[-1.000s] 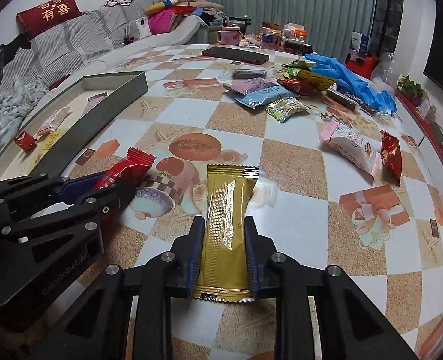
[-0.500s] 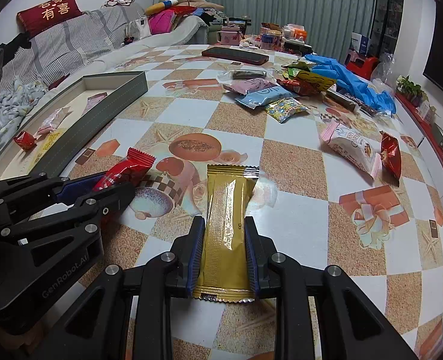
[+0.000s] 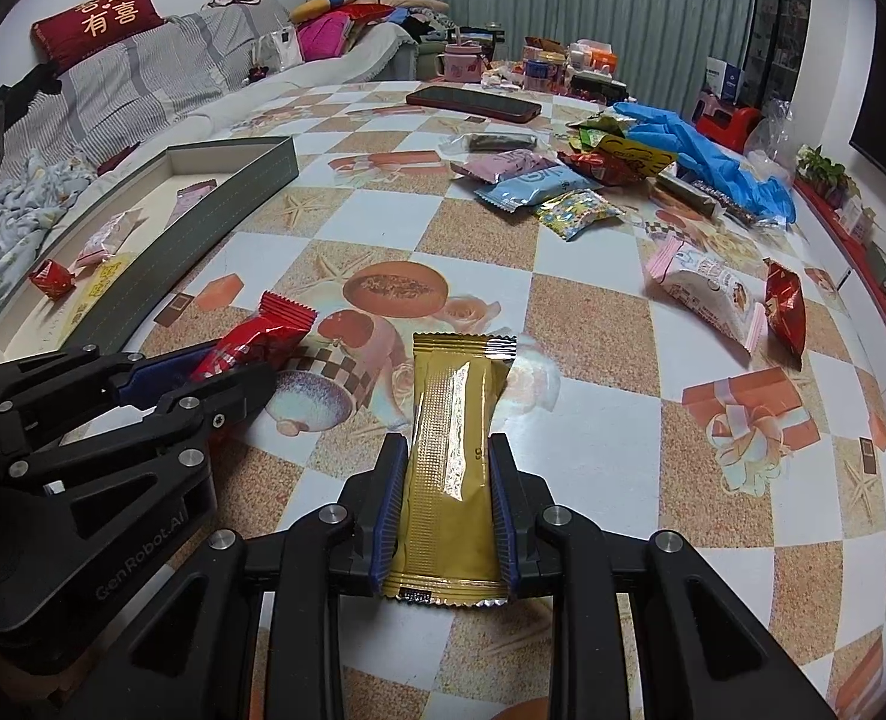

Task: Organize snacks

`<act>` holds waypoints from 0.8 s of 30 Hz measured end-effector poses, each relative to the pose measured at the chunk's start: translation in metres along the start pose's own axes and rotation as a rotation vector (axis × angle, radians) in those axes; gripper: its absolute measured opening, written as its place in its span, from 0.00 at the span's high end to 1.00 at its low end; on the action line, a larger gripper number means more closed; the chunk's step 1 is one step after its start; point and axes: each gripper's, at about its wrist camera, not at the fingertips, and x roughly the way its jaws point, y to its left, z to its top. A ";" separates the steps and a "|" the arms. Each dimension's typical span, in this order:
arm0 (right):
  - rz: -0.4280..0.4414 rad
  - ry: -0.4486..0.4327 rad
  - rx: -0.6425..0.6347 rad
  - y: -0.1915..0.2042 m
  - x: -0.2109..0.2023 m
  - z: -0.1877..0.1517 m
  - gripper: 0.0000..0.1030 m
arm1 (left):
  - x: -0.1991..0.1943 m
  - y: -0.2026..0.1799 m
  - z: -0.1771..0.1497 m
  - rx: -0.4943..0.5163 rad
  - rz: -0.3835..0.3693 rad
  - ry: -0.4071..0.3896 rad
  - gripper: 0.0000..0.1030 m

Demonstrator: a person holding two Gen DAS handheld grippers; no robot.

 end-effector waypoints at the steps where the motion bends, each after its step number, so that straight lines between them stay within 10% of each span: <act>1: -0.013 0.015 -0.002 0.000 0.001 0.001 0.51 | 0.000 0.001 0.000 -0.005 -0.003 0.000 0.80; 12: -0.065 0.077 0.104 -0.026 0.010 0.001 0.02 | 0.000 0.001 0.000 -0.015 -0.018 0.000 0.79; 24: 0.068 0.025 0.334 -0.057 0.000 0.003 0.01 | 0.000 0.000 0.001 -0.014 -0.020 0.001 0.79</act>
